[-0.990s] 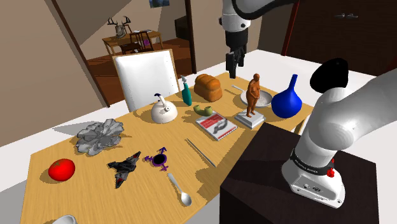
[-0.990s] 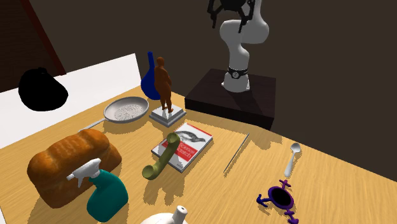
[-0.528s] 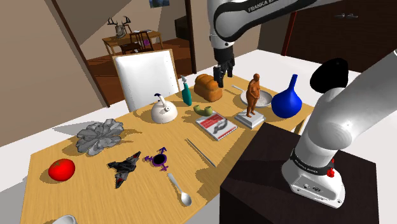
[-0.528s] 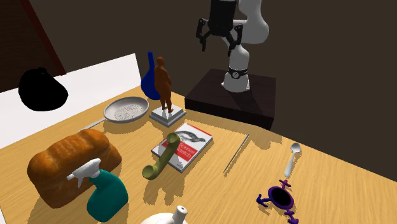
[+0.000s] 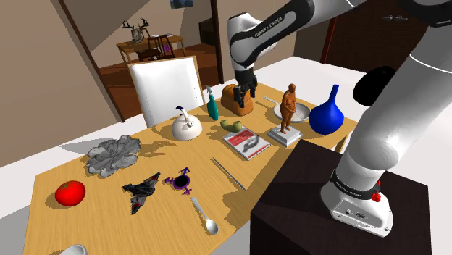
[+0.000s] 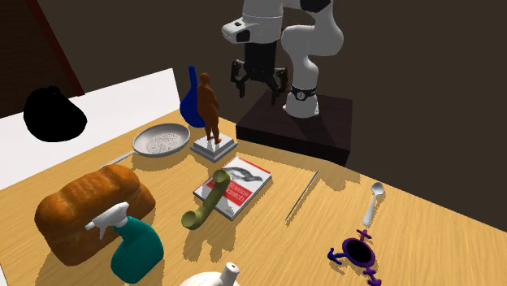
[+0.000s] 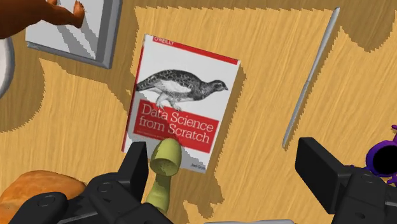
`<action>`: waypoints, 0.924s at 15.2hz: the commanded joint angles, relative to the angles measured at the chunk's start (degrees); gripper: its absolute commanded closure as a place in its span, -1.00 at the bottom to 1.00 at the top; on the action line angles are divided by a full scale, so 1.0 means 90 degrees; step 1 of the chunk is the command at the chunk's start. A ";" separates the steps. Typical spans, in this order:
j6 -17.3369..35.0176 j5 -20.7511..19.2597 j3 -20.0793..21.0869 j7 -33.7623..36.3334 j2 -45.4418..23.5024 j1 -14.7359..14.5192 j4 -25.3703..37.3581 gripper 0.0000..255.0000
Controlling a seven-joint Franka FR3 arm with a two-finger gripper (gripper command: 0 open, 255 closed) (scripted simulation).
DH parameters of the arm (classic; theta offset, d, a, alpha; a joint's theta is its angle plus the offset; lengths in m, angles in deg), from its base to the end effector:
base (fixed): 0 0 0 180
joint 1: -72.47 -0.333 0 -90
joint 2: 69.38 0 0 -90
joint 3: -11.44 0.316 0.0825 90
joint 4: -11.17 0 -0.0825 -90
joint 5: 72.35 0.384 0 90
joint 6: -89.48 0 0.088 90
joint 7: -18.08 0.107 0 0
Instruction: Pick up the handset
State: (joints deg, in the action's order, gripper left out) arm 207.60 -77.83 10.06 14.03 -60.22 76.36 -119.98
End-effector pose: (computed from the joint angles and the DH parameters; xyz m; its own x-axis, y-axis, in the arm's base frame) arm 0.4787 -0.0494 0.4121 0.9969 0.0243 -0.0745 0.0297 -0.9970 0.0721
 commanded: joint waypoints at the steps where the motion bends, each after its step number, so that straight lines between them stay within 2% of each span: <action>1: 0.0271 0.0043 -0.0036 0.0036 -0.0540 0.0028 0.0239 -1.00; 8: 0.0893 0.0263 -0.0174 -0.0004 -0.2259 0.0186 0.1217 -1.00; 14: 0.1139 0.0513 -0.0218 -0.0065 -0.3754 0.0367 0.2356 -1.00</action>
State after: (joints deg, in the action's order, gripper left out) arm 217.84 -73.63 8.12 13.49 -91.32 79.40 -101.27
